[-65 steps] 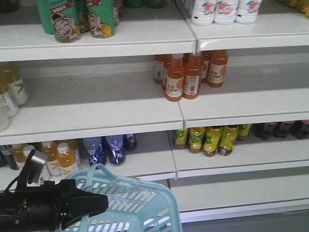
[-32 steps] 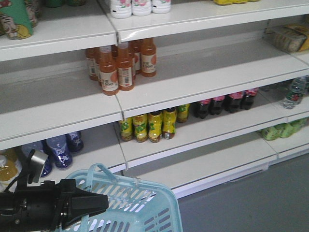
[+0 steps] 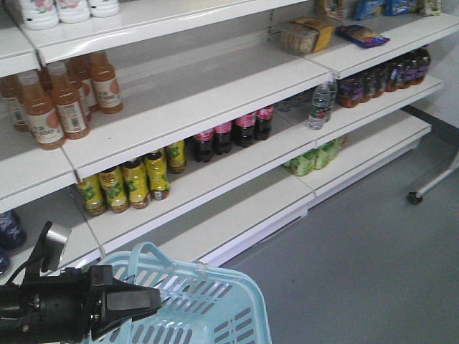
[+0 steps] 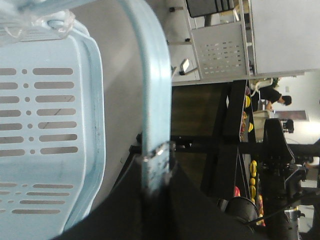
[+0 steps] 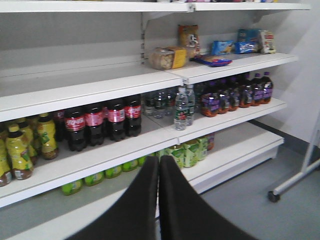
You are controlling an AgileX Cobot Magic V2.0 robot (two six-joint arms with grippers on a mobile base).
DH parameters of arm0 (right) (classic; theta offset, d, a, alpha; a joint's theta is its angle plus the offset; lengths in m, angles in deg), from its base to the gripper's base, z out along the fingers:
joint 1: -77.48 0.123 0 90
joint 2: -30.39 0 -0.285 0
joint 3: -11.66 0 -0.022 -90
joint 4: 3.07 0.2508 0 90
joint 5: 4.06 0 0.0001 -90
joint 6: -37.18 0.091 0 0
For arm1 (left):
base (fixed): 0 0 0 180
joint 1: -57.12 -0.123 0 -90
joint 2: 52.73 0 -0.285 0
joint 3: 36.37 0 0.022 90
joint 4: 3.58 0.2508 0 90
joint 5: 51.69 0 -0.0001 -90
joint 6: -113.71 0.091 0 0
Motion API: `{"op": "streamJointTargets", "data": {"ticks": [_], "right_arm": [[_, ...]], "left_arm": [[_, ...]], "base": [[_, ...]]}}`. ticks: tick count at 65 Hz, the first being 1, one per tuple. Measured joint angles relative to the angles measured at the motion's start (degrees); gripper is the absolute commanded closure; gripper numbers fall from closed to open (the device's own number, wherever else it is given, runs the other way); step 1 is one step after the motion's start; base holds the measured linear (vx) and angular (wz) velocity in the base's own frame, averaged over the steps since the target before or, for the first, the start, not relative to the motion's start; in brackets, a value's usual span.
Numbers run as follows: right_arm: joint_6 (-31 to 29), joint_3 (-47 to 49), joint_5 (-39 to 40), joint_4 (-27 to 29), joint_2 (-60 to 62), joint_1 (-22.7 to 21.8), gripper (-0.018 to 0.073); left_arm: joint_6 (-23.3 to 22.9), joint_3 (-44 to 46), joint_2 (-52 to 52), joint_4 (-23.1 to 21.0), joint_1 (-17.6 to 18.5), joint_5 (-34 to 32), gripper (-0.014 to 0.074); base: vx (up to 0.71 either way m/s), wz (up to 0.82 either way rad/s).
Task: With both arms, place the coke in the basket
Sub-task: 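Turn the base away from the shelf while holding the basket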
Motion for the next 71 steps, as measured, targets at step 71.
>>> {"op": "streamJointTargets", "data": {"ticks": [71], "right_arm": [[0.0,0.0,0.0,0.0,0.0,0.0,0.0569]], "left_arm": [[0.0,0.0,0.0,-0.06,0.0,0.0,0.0603]], "base": [[-0.08,-0.47]]}}
